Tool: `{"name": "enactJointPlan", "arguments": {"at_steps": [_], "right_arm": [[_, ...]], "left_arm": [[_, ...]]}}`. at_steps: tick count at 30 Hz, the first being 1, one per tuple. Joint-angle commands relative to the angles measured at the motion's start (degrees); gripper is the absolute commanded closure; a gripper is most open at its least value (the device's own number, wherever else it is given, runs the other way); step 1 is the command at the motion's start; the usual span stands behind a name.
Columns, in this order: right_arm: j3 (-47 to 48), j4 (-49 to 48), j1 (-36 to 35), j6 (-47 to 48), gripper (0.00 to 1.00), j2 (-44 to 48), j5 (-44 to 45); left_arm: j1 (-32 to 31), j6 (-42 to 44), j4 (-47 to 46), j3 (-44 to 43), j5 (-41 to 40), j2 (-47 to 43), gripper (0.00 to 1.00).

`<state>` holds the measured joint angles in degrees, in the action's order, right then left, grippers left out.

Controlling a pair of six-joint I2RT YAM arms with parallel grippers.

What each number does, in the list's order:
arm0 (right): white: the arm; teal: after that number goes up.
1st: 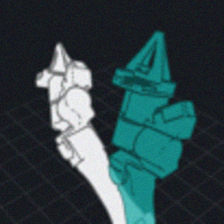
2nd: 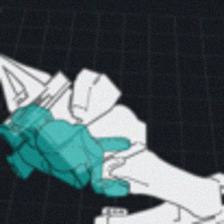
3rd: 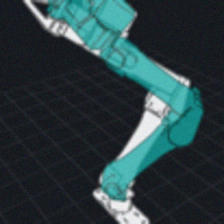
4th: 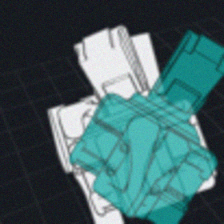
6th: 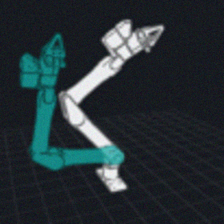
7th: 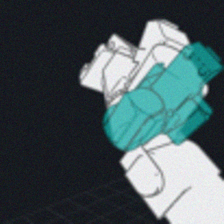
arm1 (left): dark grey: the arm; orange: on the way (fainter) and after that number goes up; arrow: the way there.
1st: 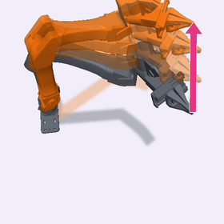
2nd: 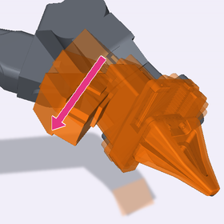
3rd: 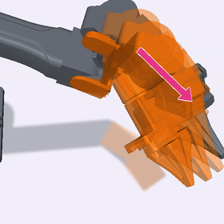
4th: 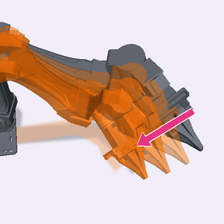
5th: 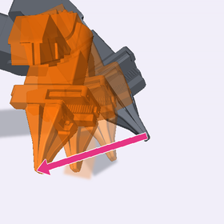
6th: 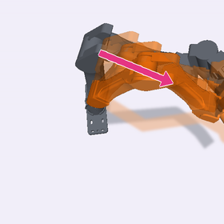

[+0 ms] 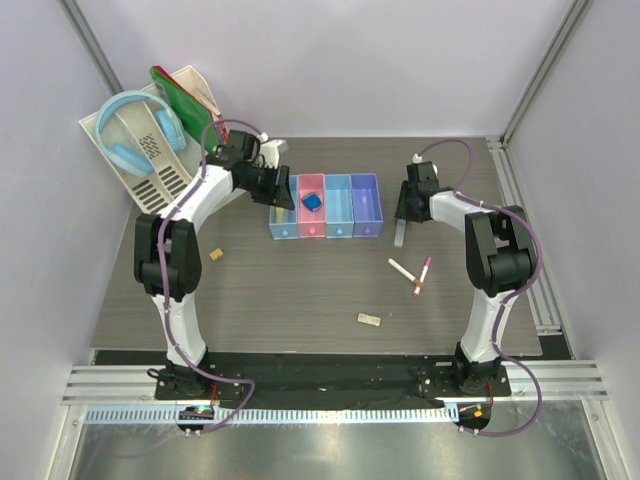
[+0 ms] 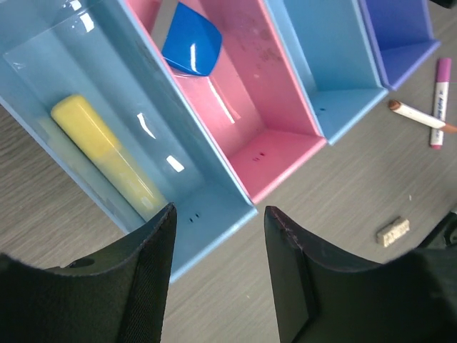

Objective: Sort the stationery into containers
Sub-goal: Pick up the stationery from the center of the board, then place the stationery in the storage box.

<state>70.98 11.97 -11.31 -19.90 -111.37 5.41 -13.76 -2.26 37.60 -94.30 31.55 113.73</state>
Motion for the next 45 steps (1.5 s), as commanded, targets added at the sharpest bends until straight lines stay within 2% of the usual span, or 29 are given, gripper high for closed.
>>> {"name": "enactJointPlan", "arguments": {"at_steps": [1, 2, 5, 6, 9, 18, 23, 30, 36, 45], "right_arm": [[0.47, 1.83, -0.99, -0.49, 0.66, -3.50, -0.57], [0.74, 1.92, -0.99, -0.58, 0.67, -3.94, -0.84], [1.09, 2.09, -0.91, -0.49, 0.82, -4.29, -1.37], [1.09, 2.10, -0.91, -0.40, 0.90, -4.21, -1.71], [1.18, 2.18, -0.64, -0.40, 0.99, -3.07, -2.16], [1.44, 3.94, 0.06, 1.79, 0.99, 5.98, 3.02], [6.00, 7.62, 0.15, 4.51, 0.99, 10.38, 5.40], [12.95, 8.77, -0.55, 5.75, 0.99, 13.37, 2.77], [22.61, 10.62, -4.41, 6.80, 0.99, 10.66, -3.03], [35.18, 10.44, -14.96, 10.23, 0.99, 0.99, -4.53]], "left_arm": [[0.05, 3.56, 2.64, -2.55, 3.08, -8.43, 0.47], [0.14, 4.28, 3.26, -2.47, 3.08, -9.22, 0.47], [0.57, 6.74, 6.07, -1.68, 2.73, -12.04, 0.47], [0.84, 8.14, 7.12, -1.24, 2.38, -13.52, 0.47], [2.24, 10.34, 8.53, 1.83, 0.80, -16.16, 0.47], [9.10, 23.17, 10.91, 13.60, -8.69, -21.09, 0.47], [11.56, 28.53, 10.30, 17.39, -11.42, -22.15, 0.45], [13.05, 32.22, 5.92, 22.39, -17.30, -21.54, 0.42], [13.58, 34.25, 2.65, 24.87, -22.50, -19.78, 0.40], [16.92, 44.09, 2.29, 26.98, -18.90, -17.41, 0.39]]}}
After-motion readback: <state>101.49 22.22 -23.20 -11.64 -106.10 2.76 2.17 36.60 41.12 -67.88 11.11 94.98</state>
